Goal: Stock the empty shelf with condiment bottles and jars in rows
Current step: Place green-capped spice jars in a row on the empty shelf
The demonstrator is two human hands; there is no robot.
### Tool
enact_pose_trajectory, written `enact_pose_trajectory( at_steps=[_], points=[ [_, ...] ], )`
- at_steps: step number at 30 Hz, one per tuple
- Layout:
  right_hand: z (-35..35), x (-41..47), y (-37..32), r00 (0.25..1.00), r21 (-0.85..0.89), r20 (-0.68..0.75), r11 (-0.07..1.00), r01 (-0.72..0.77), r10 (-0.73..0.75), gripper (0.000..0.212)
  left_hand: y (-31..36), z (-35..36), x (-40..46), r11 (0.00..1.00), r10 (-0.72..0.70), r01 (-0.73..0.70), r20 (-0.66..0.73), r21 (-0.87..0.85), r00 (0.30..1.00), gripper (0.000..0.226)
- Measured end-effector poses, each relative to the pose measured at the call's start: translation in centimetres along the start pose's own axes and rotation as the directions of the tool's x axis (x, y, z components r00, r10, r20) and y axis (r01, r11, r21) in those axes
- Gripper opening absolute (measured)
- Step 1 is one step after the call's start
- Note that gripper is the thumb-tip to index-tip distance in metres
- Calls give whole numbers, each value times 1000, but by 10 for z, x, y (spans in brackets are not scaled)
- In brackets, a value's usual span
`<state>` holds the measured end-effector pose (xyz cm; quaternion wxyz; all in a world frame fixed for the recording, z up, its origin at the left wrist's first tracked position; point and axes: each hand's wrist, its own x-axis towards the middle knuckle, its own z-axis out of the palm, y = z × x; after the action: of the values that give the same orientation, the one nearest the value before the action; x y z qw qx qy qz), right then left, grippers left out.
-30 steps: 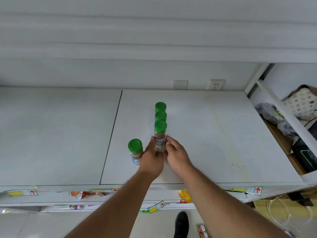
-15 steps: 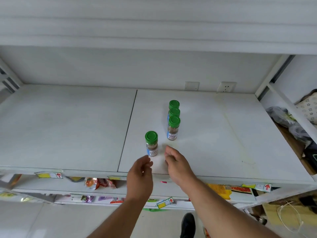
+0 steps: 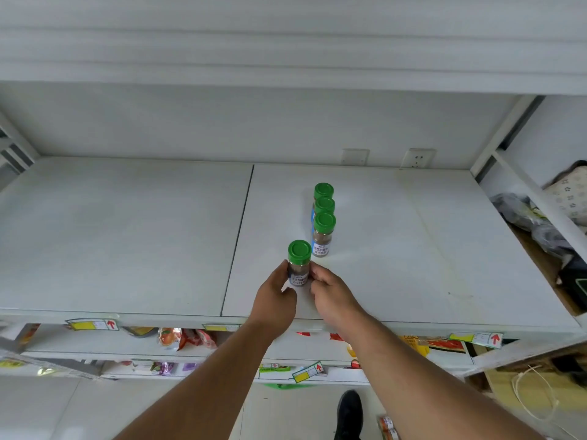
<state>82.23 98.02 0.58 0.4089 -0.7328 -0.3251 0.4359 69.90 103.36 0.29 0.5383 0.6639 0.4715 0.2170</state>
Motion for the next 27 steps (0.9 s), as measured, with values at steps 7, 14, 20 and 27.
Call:
enact_pose_trajectory(
  at_steps=[7, 14, 20, 27],
  points=[
    [-24, -7, 16, 997, 38, -77, 999, -7, 10, 57, 8, 28, 3, 1000, 22, -20, 90, -21, 996, 69],
    [-30, -14, 19, 995, 85, -101, 996, -2, 10, 53, 0, 34, 7, 1000, 5, -5, 98, 3, 995, 65],
    [-30, -23, 19, 992, 101, -120, 995, -15, 27, 46, -3, 31, 2, 999, -39, 41, 83, -31, 996, 56],
    [-31, -26, 16, 992, 94, -126, 996, 5, 7, 43, -5, 34, 6, 1000, 18, -16, 123, -14, 992, 55]
  ],
)
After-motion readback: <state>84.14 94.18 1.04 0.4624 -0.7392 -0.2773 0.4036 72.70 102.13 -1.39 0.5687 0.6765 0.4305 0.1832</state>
